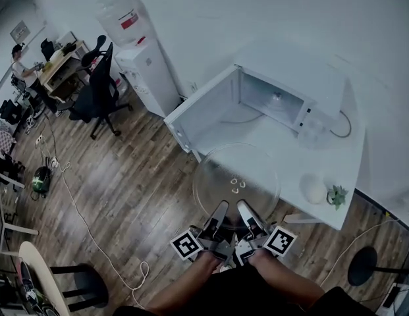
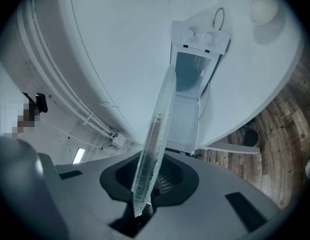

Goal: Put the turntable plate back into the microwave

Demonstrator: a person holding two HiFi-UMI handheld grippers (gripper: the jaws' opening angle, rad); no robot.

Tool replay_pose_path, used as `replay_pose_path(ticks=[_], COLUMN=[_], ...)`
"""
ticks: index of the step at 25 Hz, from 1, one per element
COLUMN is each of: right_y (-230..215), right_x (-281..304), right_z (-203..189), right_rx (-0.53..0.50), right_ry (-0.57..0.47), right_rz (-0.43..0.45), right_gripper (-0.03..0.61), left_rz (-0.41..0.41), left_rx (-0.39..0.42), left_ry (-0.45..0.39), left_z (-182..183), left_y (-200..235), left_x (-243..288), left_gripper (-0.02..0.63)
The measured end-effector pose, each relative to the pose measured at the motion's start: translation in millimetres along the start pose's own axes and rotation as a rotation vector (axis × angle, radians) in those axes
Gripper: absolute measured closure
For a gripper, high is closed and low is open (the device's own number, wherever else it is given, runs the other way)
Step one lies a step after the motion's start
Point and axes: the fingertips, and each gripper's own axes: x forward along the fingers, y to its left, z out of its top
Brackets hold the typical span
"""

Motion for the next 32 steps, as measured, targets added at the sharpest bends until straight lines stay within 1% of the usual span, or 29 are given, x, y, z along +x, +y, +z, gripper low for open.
replay_pose_path(ticks=[7,11,18,24,29,32], right_y=[-17.2,-23.5,-46.5,-71.3,-87.3,-99.3], right_x=[29.7,43.1,60.0,80.3,99.3,112.0], right_z=[52.8,77.4,127.6,167.5,192.4,202.5], right_rx=[-0.010,-0.005,-0.017,-0.009,-0.023,-0.015], right_ry=[-0.014,-0.042,-0.136,-0.235,-0.300,-0.345], right_rz=[-0.018,-0.031,-0.071,-0.115,-0.139,-0.164], right_gripper=[0.511,0.511,0.509,0.509,0.509,0.509], left_rz=[-0.021,-0.013,-0.013,-0.019,-0.015,-0.006], left_rx=[-0.022,-0.042,-0.059,-0.097,-0.114,-0.129], left_ry=[0.023,0.047,0.142,0.244,0.320,0.368], left_z=[8.9,11.6,11.0,15.1,23.6,31.3], left_y=[10.5,15.7,32.2,52.0,69.1,79.4], left_x=[63.5,93.2,152.5,205.8,240.2,258.4], left_gripper=[0.565,0.565,0.563,0.563,0.565,0.563])
